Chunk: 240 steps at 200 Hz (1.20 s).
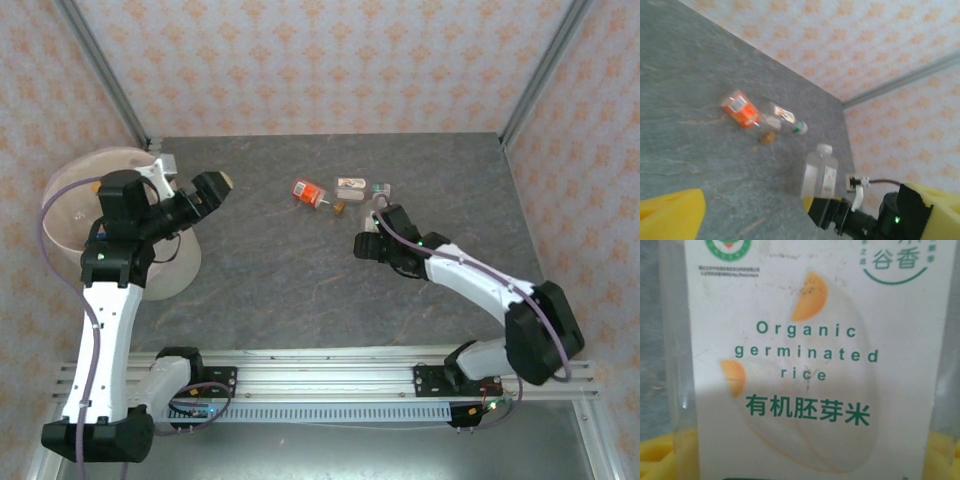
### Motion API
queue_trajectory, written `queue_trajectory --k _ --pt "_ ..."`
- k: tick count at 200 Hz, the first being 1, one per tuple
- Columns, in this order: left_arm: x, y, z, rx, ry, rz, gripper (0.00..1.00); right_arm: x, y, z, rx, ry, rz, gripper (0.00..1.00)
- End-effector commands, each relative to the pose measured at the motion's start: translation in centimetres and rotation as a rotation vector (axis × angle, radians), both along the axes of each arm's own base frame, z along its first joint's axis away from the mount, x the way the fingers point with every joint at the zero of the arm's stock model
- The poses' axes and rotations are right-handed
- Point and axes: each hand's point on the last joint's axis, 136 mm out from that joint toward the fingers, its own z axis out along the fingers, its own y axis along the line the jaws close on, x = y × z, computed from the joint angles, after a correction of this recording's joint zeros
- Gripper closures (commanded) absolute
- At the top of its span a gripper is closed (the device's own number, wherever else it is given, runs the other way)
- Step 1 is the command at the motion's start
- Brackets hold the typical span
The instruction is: Put the plastic bottles in the bin
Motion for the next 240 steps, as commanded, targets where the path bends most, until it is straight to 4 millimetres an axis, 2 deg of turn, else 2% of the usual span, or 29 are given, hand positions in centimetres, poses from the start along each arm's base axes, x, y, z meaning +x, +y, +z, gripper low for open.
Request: queue_trajectory --k 1,14,37,57,89,102,147,194,240 --pt "-0.4 -2.1 3.0 -0.009 -0.078 -0.04 0.0 0.6 0.9 3.5 0.048 -0.153 0.064 0.46" --pt "-0.3 -3.5 3.2 -0.008 -0.087 -0.074 0.0 0.2 1.7 5.0 0.079 -0.188 0.135 0.46" --pt "0.4 -5.4 3.1 0.011 -0.084 -0.113 0.0 -1.5 4.7 7.2 0.173 -0.214 0.348 0.43" --pt "1.2 -7.1 2.7 0.009 -0.07 -0.15 0.0 -1.5 5.8 8.7 0.22 -0.245 0.391 0.44" --pt "2.5 -9.7 0.9 0.023 -0.026 -0.184 0.0 -1.8 8.2 12.2 0.339 -0.332 0.497 0.45" --pt "2.9 -10.9 0.3 0.033 -0.014 -0.204 0.0 -1.9 9.0 13.1 0.367 -0.357 0.532 0.46" --pt "3.6 -13.6 -2.0 0.137 0.021 -0.229 0.0 -1.8 11.1 14.2 0.404 -0.363 0.592 0.47" --pt "4.6 -15.9 -3.9 0.142 0.058 -0.245 0.0 -3.1 12.8 15.1 0.453 -0.353 0.681 0.48" --pt "5.4 -16.5 -6.0 0.256 0.107 -0.218 0.0 -3.5 13.6 15.0 0.44 -0.342 0.704 0.48"
